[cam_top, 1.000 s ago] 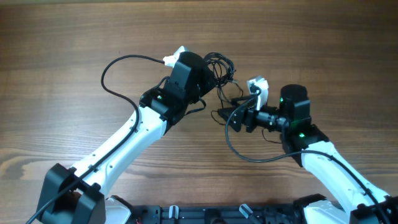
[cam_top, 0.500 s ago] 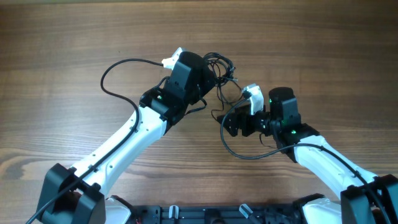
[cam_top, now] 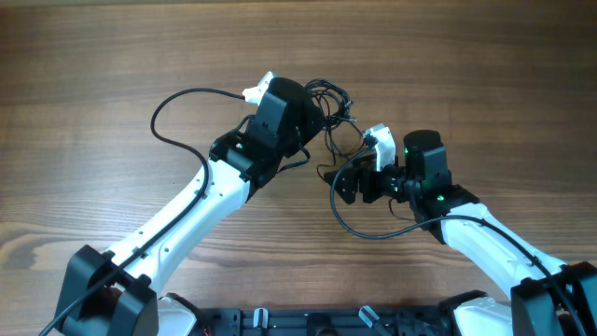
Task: Untangle cables
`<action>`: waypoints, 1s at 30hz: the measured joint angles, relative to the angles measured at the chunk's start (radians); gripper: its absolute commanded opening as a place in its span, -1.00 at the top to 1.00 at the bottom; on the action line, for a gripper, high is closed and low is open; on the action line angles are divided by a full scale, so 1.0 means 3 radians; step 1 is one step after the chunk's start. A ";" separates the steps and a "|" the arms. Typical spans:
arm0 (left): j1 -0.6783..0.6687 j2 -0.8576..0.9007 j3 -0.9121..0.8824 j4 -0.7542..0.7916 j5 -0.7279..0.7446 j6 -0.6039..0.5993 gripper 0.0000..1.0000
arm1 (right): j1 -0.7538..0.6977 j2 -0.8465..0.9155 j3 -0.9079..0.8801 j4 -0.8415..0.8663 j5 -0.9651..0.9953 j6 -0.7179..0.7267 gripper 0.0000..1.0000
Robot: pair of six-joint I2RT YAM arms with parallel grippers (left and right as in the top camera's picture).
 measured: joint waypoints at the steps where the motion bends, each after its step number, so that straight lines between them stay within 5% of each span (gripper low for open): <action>1: 0.0000 0.0000 0.0000 0.0000 0.0000 0.0001 0.92 | 0.0000 0.0000 0.0000 0.0000 0.0000 0.0000 -0.99; 18: 0.0000 0.0000 0.0000 0.0132 -0.0112 0.0366 0.92 | 0.0000 0.0001 0.0000 0.0835 -0.0070 -0.0001 -0.96; 20: 0.0000 0.0000 0.0000 0.0139 -0.0112 0.0366 0.92 | 0.0000 0.0001 0.0000 0.0835 -0.0106 -0.0001 -0.67; 23: 0.0000 0.0000 0.0000 0.0140 -0.0113 0.0366 0.92 | 0.0000 0.0001 0.0000 0.0827 -0.0195 0.0003 0.66; 24: 0.0000 0.0000 0.0000 0.0141 -0.0113 0.0366 0.92 | 0.0000 0.0001 0.0000 0.0819 -0.0214 -0.0004 0.92; 30: 0.0000 0.0000 0.0000 0.0142 -0.0139 0.0380 0.92 | -0.0008 0.0001 -0.0001 0.0891 -0.0301 0.0219 0.92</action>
